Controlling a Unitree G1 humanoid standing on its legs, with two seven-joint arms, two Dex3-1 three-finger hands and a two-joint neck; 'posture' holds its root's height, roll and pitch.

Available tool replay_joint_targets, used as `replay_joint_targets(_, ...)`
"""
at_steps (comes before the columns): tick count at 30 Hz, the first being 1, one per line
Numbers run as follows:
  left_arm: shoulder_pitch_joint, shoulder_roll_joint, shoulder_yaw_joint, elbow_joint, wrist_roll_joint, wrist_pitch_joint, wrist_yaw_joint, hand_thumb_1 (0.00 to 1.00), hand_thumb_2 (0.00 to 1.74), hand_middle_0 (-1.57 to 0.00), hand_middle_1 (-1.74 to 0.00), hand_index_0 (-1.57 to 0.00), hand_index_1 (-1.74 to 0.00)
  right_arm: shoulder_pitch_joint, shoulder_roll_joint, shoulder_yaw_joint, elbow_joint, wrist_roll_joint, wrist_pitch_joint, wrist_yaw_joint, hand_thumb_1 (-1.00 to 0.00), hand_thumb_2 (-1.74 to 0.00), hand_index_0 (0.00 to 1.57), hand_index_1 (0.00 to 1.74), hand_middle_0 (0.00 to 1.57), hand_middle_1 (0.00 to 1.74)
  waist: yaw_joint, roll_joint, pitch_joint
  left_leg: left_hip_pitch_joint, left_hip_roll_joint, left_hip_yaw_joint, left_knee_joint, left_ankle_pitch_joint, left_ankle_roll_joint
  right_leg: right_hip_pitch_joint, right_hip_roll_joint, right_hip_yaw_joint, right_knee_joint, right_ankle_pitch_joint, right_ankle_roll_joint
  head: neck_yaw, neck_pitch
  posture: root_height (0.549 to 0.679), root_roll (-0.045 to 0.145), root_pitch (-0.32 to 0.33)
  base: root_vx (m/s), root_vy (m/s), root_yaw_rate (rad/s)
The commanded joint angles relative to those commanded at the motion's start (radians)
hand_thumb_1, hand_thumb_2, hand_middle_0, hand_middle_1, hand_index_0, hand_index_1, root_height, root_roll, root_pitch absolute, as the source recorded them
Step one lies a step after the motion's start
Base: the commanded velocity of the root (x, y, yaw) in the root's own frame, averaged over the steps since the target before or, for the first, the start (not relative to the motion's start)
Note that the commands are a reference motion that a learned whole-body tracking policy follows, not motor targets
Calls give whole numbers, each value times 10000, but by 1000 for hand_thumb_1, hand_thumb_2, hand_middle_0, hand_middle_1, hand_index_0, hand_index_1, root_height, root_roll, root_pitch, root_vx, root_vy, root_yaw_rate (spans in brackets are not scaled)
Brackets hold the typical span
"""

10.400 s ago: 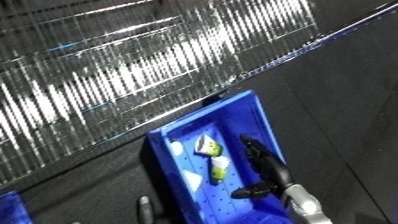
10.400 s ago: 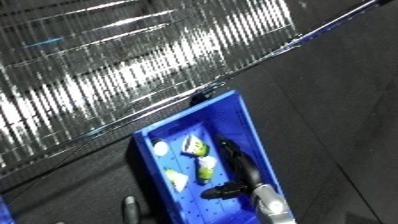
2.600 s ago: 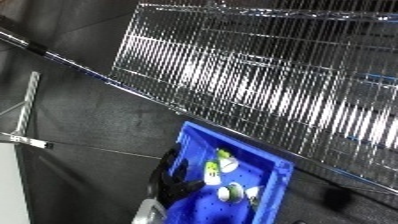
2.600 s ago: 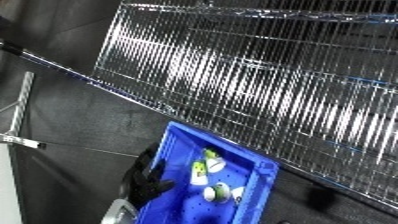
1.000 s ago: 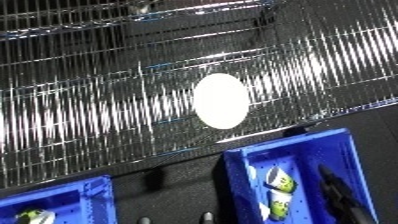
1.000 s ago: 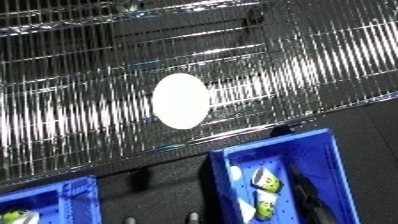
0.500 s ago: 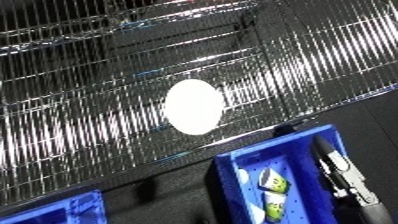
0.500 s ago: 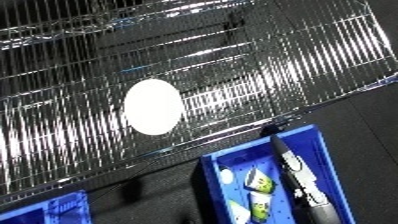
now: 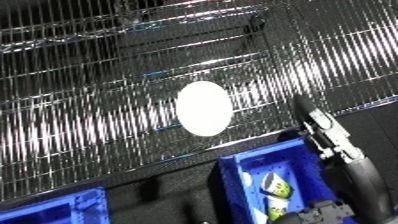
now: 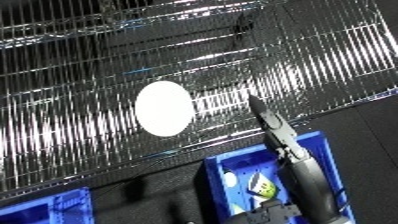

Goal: Pick up the object and place it into the box

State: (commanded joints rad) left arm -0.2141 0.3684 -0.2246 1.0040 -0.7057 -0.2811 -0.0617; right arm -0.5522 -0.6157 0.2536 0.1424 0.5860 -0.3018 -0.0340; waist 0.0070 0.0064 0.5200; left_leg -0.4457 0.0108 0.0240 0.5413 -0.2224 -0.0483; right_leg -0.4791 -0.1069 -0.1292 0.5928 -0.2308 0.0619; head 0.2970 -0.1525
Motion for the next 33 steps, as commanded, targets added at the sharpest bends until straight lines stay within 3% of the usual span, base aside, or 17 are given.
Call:
replay_joint_targets(12, -92, 21, -433, -253, 20, 296, -5, 0, 0, 0, 0, 0, 0, -1766, -189, 785, 1714, 277, 840, 259, 0, 0, 0, 0, 0, 0, 363, 256, 0, -134, -129, -70, 191, -28, 14, -139, -181, -68, 265, -62, -126, 698, -137, 650, 62, 104, 30, 9, 49)
replay_joint_targets(23, -142, -15, -856, -624, -31, 461, 122, 0, 0, 0, 0, 0, 0, -3096, -204, 1659, 3527, 482, 1200, 491, 0, 0, 0, 0, 0, 0, 673, 493, 0, -337, -246, -151, 282, -1, 38, -362, -292, -128, 480, -98, -214, 1293, -40, 648, 69, 109, 17, 9, 50)
replay_joint_targets(33, -95, -79, -1193, -845, -144, 480, 147, 0, 0, 0, 0, 0, 0, -4376, 105, 2304, 4856, 677, 1314, 796, 0, 0, 0, 0, 0, 0, 967, 774, 0, -469, -343, -221, 200, 93, 5, -550, -409, -187, 559, -120, -279, 1833, 67, 647, 79, 117, 8, 13, 46)
